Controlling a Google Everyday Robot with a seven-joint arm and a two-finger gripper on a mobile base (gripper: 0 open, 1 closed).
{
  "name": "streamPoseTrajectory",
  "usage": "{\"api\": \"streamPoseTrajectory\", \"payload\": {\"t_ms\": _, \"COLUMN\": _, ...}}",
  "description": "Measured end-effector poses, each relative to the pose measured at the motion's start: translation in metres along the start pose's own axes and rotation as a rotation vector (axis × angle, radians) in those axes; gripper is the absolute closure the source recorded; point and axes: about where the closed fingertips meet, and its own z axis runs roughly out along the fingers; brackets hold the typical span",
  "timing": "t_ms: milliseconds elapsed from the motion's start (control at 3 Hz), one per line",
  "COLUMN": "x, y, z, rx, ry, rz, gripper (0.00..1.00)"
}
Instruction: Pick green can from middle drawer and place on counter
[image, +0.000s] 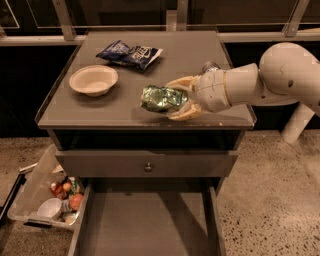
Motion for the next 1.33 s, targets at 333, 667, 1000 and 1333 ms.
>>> {"api": "streamPoseTrajectory", "payload": {"t_ms": 333, "x": 0.001, "y": -0.025, "z": 0.025, "rx": -0.021, "ry": -0.09, "rz": 0.064, "gripper": 1.0}}
{"api": "streamPoseTrajectory", "payload": {"t_ms": 667, "x": 0.011, "y": -0.039, "z": 0.027, "rx": 0.015, "ry": -0.044, "rz": 0.161, "gripper": 1.0}}
{"api": "streamPoseTrajectory", "payload": {"t_ms": 1000, "x": 0.028, "y": -0.056, "z": 0.02, "rx": 0.131, "ry": 0.055, "rz": 0.277, "gripper": 1.0}}
{"api": "streamPoseTrajectory", "payload": {"t_ms": 1333, "x": 0.041, "y": -0.065, "z": 0.013, "rx": 0.206, "ry": 0.112, "rz": 0.346, "gripper": 1.0}}
